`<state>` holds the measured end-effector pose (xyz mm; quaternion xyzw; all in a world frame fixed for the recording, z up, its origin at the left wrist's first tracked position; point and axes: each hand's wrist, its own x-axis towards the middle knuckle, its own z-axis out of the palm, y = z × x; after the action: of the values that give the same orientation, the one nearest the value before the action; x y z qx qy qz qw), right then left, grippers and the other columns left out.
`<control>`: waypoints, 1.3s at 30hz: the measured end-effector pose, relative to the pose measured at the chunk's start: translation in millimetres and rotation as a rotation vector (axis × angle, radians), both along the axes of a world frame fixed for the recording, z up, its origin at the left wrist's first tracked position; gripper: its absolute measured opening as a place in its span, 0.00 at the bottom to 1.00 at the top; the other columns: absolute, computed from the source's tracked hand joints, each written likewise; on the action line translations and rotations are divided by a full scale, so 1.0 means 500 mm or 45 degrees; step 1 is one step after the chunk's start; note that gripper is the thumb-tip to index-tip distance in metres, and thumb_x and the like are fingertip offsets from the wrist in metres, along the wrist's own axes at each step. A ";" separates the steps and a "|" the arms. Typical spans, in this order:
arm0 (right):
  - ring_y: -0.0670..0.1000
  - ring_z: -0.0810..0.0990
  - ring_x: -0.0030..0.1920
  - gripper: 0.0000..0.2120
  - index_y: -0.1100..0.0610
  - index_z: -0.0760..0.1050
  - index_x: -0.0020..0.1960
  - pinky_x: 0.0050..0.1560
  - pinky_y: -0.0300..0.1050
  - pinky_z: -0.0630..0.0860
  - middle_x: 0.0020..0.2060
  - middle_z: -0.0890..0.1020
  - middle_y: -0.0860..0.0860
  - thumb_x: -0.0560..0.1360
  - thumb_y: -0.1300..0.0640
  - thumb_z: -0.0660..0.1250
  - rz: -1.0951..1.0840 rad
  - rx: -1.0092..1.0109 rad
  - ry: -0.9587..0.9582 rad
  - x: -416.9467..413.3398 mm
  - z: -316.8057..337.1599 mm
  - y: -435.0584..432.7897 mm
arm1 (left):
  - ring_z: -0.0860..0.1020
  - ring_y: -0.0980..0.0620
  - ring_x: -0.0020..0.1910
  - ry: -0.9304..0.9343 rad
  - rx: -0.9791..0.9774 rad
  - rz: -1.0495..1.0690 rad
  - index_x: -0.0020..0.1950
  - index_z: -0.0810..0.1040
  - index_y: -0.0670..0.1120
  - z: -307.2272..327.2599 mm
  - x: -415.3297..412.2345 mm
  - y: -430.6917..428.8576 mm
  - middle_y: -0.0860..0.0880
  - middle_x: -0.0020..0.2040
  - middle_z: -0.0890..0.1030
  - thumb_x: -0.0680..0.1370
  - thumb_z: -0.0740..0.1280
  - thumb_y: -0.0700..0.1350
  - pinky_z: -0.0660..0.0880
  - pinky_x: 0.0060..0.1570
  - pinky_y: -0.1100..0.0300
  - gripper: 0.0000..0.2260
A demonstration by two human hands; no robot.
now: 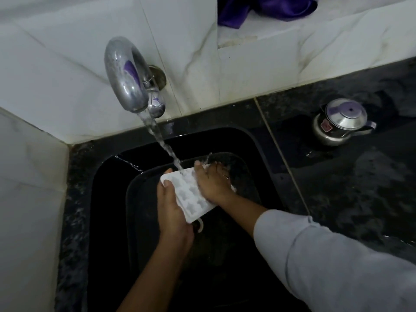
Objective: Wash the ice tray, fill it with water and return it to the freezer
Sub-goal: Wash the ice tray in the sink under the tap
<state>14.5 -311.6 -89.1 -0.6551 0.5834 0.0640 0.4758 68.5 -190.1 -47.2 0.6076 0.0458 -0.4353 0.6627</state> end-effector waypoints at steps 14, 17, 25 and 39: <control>0.57 0.44 0.84 0.43 0.62 0.41 0.84 0.82 0.53 0.43 0.84 0.45 0.59 0.83 0.34 0.51 0.271 -0.122 -0.245 0.015 0.076 0.100 | 0.84 0.43 0.63 -0.059 0.086 0.185 0.71 0.79 0.54 0.009 0.019 0.004 0.44 0.66 0.84 0.75 0.64 0.68 0.81 0.59 0.43 0.30; 0.54 0.40 0.83 0.44 0.61 0.41 0.84 0.82 0.52 0.38 0.84 0.44 0.57 0.82 0.32 0.52 0.395 -0.182 -0.288 0.002 0.049 0.100 | 0.82 0.43 0.66 -0.042 0.077 0.146 0.74 0.76 0.51 0.009 0.028 0.011 0.42 0.70 0.81 0.68 0.68 0.74 0.76 0.67 0.39 0.41; 0.55 0.41 0.83 0.42 0.61 0.42 0.84 0.82 0.54 0.39 0.84 0.44 0.59 0.83 0.34 0.51 0.276 -0.128 -0.307 0.022 0.069 0.135 | 0.83 0.41 0.64 -0.151 0.069 0.170 0.72 0.78 0.53 0.017 0.028 0.018 0.44 0.66 0.84 0.81 0.62 0.65 0.77 0.67 0.37 0.25; 0.56 0.42 0.83 0.40 0.61 0.45 0.84 0.80 0.55 0.39 0.84 0.45 0.59 0.84 0.35 0.49 0.293 -0.293 -0.156 0.040 0.003 0.056 | 0.83 0.41 0.64 -0.057 -0.073 0.199 0.73 0.78 0.54 0.025 0.039 0.023 0.42 0.67 0.83 0.84 0.61 0.59 0.78 0.63 0.41 0.20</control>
<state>34.7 -283.6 -87.6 -0.7704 0.4780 0.0107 0.4219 87.7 -178.6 -35.0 0.5926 0.0657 -0.3696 0.7127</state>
